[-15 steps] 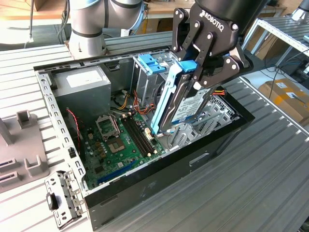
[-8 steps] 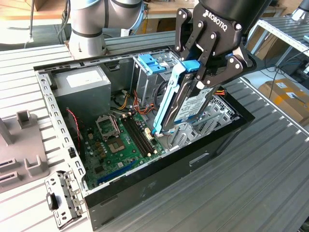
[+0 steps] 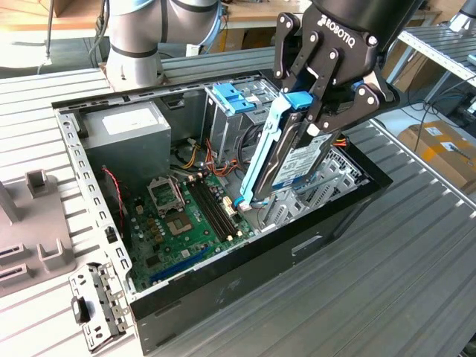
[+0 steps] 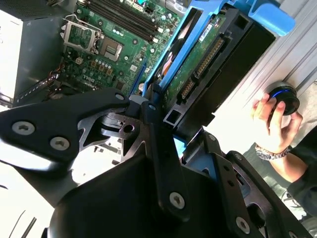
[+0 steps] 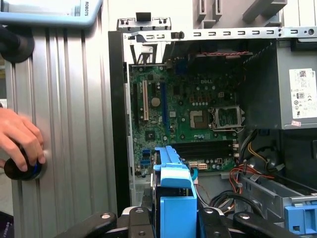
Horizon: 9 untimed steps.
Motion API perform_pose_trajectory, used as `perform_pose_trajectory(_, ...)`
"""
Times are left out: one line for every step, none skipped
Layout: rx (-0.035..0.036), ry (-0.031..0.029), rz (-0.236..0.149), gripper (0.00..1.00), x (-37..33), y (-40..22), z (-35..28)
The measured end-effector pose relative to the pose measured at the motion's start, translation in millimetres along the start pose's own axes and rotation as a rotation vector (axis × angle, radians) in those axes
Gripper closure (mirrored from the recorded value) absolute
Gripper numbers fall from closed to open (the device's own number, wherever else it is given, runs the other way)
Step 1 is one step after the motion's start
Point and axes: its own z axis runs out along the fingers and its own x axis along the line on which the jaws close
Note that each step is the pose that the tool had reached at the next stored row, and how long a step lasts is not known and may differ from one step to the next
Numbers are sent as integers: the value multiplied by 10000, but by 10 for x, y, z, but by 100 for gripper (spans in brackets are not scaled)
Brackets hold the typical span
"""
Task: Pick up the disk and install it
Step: 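Pick up the disk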
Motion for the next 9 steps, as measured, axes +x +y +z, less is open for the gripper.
perform_pose_trajectory(1, 2, 0, 64, 0, -7, 0)
perform_pose_trajectory(0, 4, 1, 64, -1, -13, 0)
perform_pose_trajectory(0, 9, 1, 64, -2, -25, -1)
perform_pose_trajectory(1, 12, 0, 64, -2, -36, -1)
perform_pose_trajectory(1, 15, 1, 64, -3, -42, -1)
perform_pose_trajectory(1, 18, 1, 64, -3, -49, -1)
perform_pose_trajectory(1, 20, 1, 64, -4, -54, -1)
perform_pose_trajectory(2, 22, 1, 64, -4, -61, -1)
perform_pose_trajectory(2, 26, 1, 64, -5, -71, -2)
